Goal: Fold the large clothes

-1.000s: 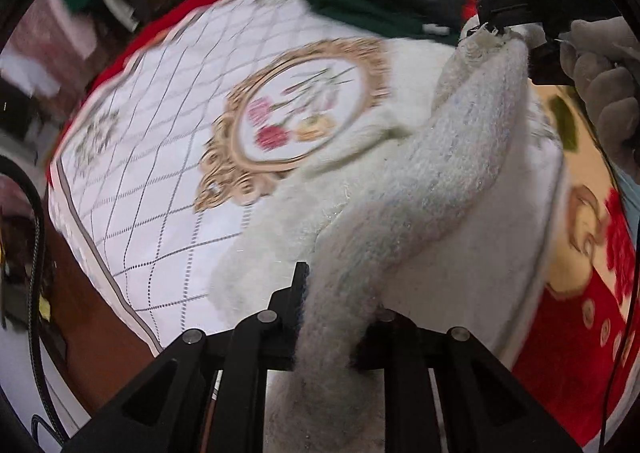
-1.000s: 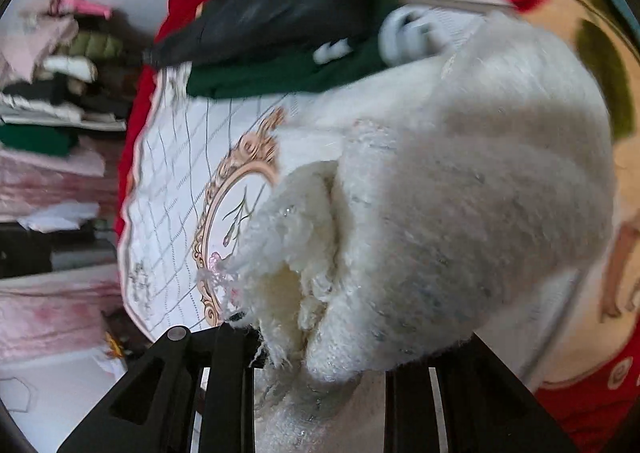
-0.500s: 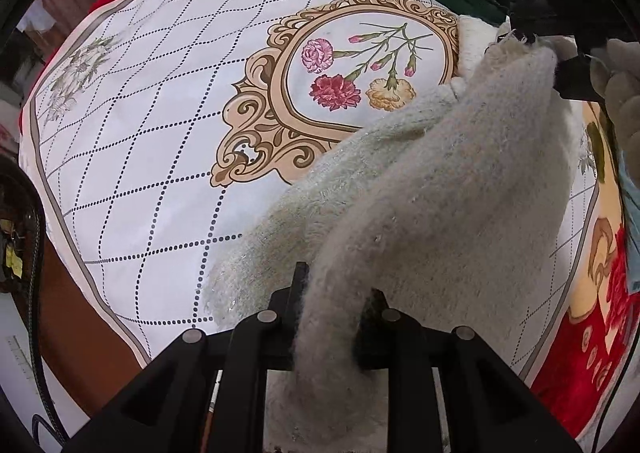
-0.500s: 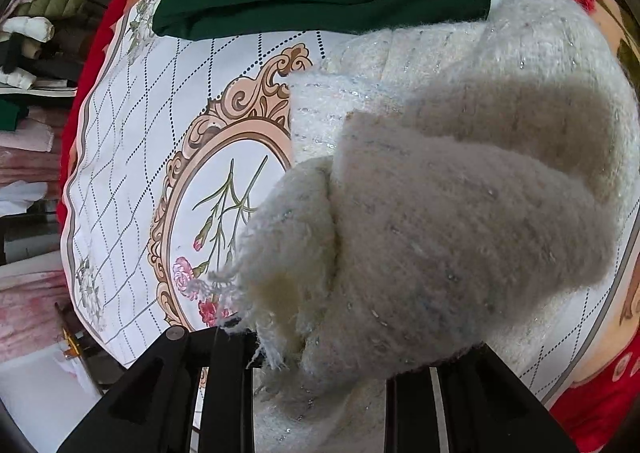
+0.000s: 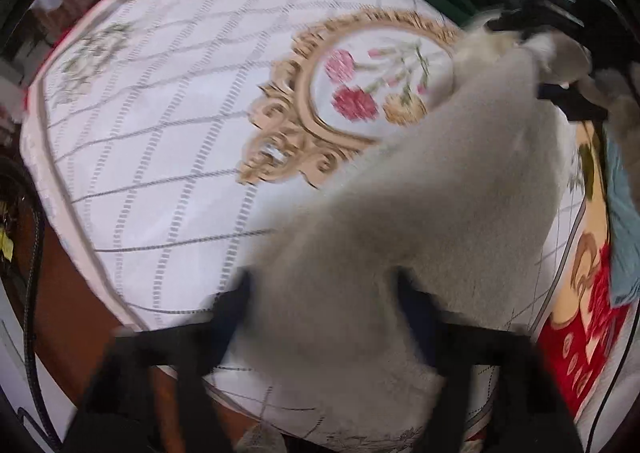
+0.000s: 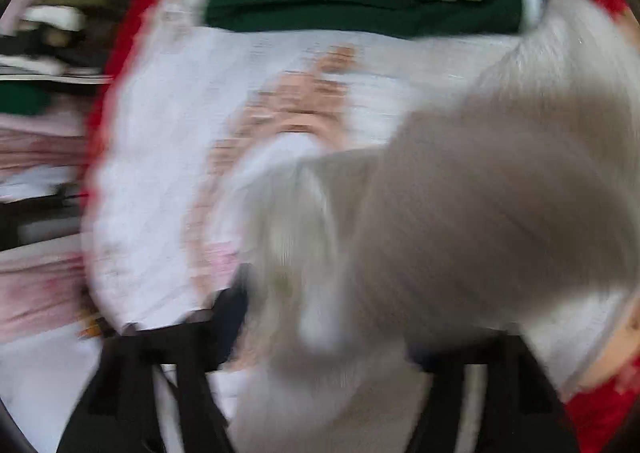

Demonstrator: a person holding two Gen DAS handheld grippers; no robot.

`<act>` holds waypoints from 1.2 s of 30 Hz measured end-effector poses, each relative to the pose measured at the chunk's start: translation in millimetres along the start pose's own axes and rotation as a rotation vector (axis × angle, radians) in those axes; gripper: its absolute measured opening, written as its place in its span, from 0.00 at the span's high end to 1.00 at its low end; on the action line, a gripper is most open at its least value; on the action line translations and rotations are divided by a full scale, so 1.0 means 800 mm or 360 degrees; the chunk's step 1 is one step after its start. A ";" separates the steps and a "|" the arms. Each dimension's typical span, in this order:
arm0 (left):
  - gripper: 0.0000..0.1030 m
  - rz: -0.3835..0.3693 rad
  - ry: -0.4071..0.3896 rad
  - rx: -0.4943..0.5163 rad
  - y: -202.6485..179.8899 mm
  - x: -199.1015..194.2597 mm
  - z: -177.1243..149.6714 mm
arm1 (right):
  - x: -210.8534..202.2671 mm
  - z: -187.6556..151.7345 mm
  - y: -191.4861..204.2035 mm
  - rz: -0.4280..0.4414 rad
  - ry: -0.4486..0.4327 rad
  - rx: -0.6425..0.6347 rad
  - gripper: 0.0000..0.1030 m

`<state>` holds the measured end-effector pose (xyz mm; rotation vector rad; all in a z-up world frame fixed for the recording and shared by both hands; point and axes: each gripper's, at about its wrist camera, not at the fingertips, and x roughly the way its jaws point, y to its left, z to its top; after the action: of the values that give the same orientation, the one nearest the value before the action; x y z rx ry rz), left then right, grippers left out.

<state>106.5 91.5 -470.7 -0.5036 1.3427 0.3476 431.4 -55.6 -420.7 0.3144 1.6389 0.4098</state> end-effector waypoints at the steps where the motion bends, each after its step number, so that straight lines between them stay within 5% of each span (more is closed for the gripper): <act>1: 0.17 -0.0001 -0.0033 -0.0033 0.009 -0.011 0.002 | -0.013 -0.001 0.001 0.0116 -0.0013 -0.0004 0.24; 3: 0.17 0.0018 -0.0063 -0.0079 0.022 -0.022 0.006 | -0.048 -0.004 -0.006 0.0262 -0.0063 0.0002 0.24; 8: 0.17 0.0144 -0.0060 -0.0115 0.028 -0.007 0.020 | -0.101 0.000 -0.059 0.0166 -0.0233 0.0093 0.24; 12: 0.17 0.0274 -0.0027 -0.0116 0.026 0.033 0.029 | -0.056 0.022 -0.090 0.0131 -0.0178 0.0174 0.26; 16: 0.17 0.0324 0.0015 -0.0195 0.040 0.038 0.029 | 0.041 0.047 -0.086 0.0028 0.0027 0.0029 0.26; 22: 0.17 0.0135 0.0023 -0.0459 0.061 -0.006 -0.008 | -0.048 0.022 -0.118 0.0314 -0.0070 0.0047 0.26; 26: 0.19 -0.0053 0.0140 -0.0667 0.051 0.036 -0.026 | -0.114 -0.012 -0.197 0.0177 -0.0168 0.0115 0.26; 29: 0.20 -0.0016 0.0135 -0.0705 0.031 0.072 -0.025 | -0.130 -0.022 -0.260 0.0056 -0.0186 0.0218 0.26; 30: 0.24 0.0033 0.0111 -0.0694 0.025 0.080 -0.024 | -0.131 -0.020 -0.279 0.0053 -0.0182 0.0256 0.26; 32: 0.55 0.0086 0.0067 -0.0687 0.019 0.083 -0.027 | -0.121 -0.019 -0.312 0.0052 -0.0195 0.0322 0.26; 36: 0.77 0.0092 -0.0009 -0.0650 0.017 0.068 -0.034 | -0.092 0.012 -0.349 0.0272 -0.0261 0.0377 0.26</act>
<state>87.5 85.7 -529.8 -0.8025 1.2854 0.6771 458.7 -337.4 -479.4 0.6525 1.5055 0.3089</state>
